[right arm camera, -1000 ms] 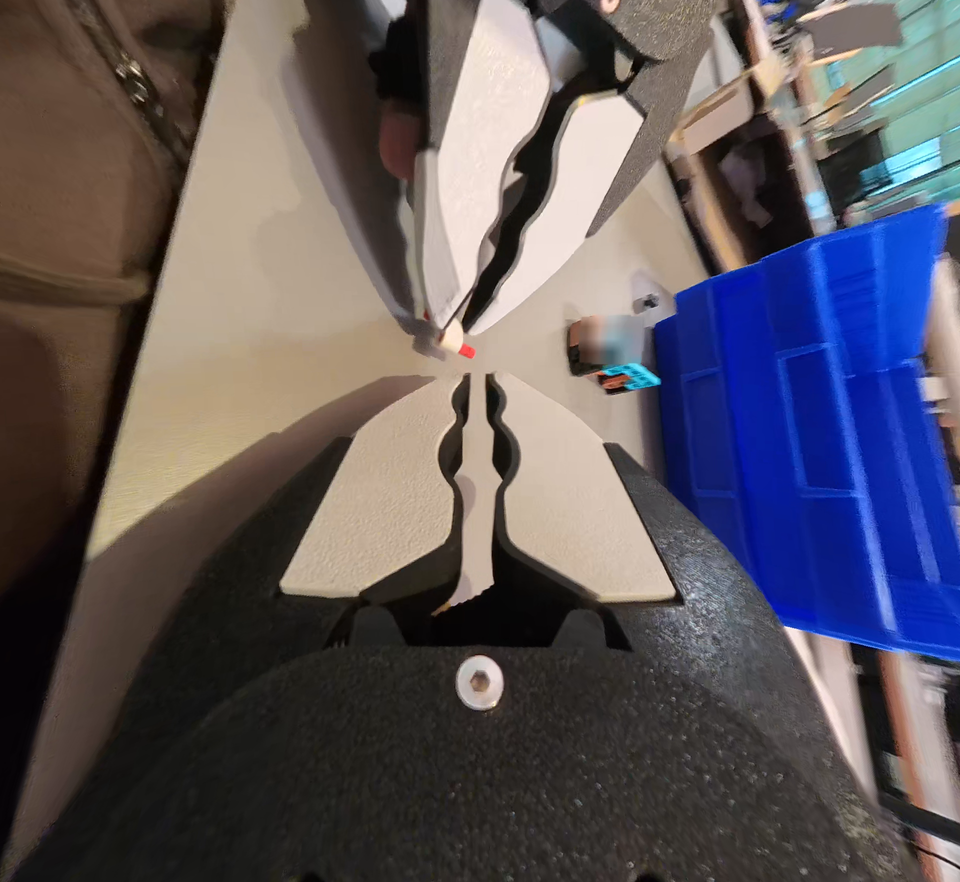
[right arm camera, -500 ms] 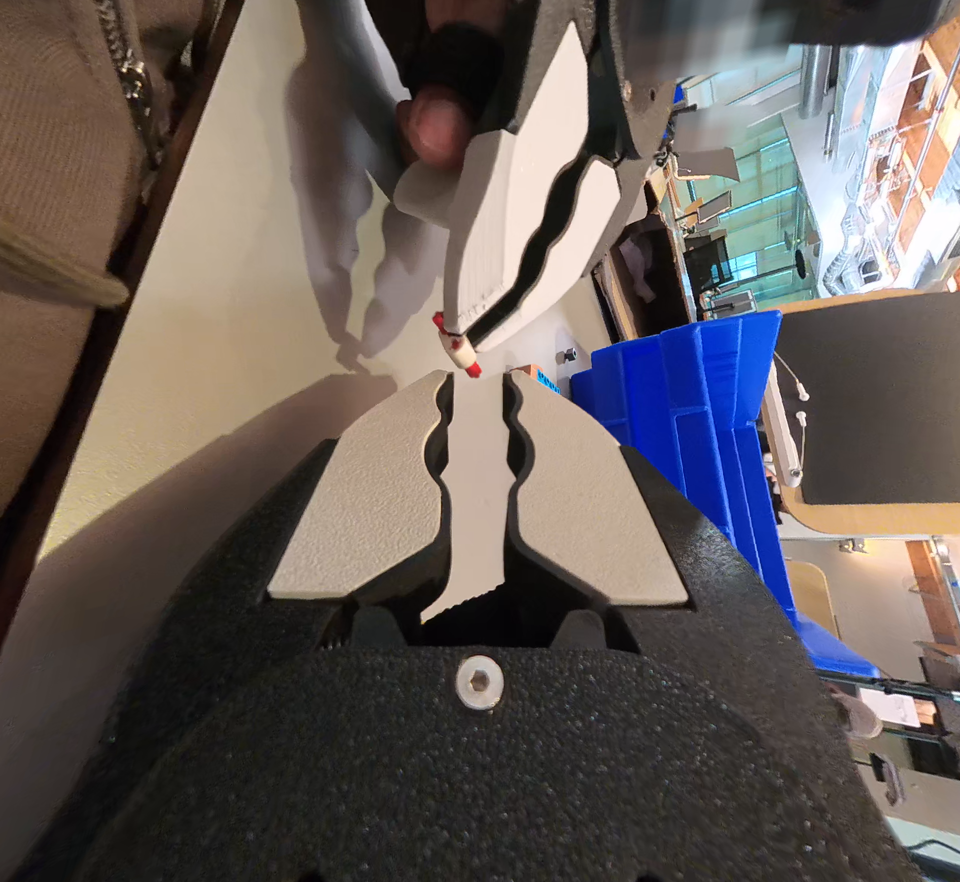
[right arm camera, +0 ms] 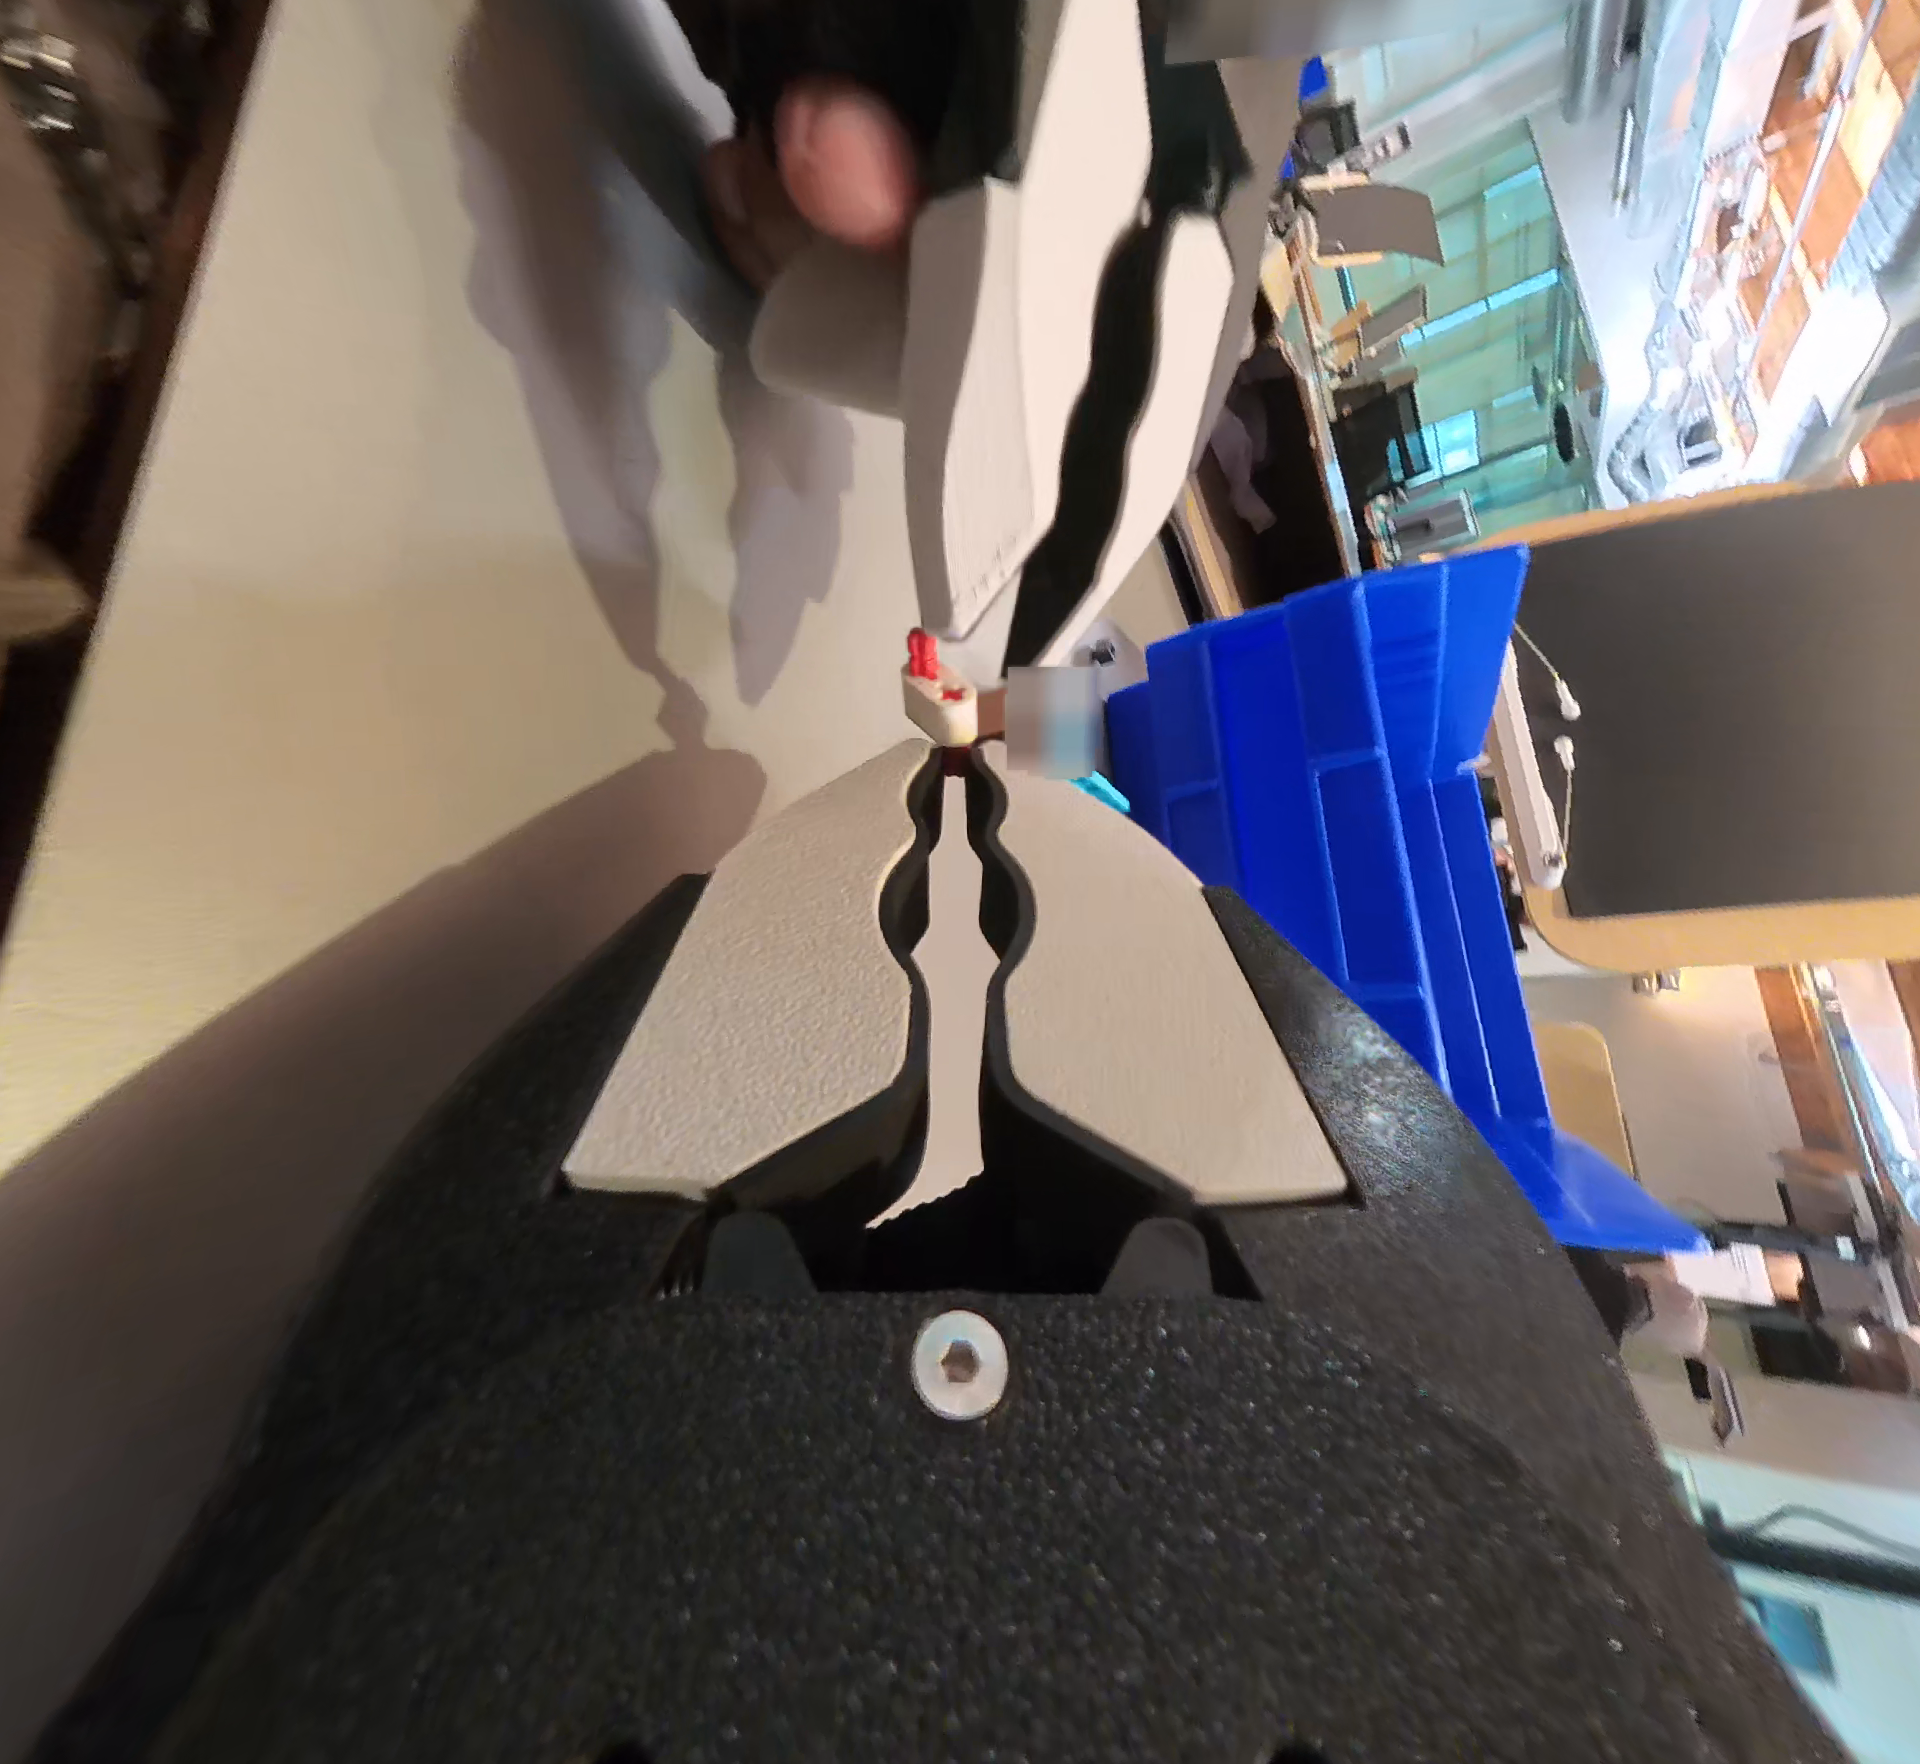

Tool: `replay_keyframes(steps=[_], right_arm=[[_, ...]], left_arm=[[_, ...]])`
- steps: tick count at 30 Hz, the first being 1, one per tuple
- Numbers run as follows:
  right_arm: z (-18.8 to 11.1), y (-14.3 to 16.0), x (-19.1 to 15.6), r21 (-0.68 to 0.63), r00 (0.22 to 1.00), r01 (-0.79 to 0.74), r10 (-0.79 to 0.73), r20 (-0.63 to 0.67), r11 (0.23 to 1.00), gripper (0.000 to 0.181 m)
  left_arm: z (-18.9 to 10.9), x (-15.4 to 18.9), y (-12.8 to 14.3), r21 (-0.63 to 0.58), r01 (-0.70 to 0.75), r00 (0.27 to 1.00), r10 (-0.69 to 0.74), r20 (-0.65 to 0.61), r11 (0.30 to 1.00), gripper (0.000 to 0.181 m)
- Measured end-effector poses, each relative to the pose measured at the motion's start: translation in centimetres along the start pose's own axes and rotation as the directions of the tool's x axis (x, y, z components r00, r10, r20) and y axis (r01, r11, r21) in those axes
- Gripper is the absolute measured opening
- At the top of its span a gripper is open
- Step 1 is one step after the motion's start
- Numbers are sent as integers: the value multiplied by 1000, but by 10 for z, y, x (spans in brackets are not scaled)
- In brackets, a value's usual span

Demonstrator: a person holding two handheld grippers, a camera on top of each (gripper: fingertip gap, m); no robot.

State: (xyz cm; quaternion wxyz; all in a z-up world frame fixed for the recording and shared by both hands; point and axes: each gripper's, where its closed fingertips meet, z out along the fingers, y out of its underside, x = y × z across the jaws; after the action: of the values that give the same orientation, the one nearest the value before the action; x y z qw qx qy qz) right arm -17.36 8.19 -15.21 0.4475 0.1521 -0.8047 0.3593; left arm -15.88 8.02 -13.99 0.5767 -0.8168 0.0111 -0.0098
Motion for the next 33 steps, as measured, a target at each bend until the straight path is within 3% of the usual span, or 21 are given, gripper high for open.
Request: replay_keyframes(steps=[4,10,18,33], right_arm=[[1,4,7,-24,999,-39,38,-29,999,4],[1,1,11,-13,995,-96,95,-39,995,4],[-2,-3,16,29,987,-153,154,-36,988,4],[-4,-6,16,51,986,-164,166,-29,985,4]], left_arm=[[-2,-2,-9,29,-144,982,140,127,989,19],[-1,2,-10,-23,-320,921,316,227,947,7],[-1,0,-10,-41,-382,884,378,275,923,6],[-2,1,-11,-34,-379,888,373,268,925,5]])
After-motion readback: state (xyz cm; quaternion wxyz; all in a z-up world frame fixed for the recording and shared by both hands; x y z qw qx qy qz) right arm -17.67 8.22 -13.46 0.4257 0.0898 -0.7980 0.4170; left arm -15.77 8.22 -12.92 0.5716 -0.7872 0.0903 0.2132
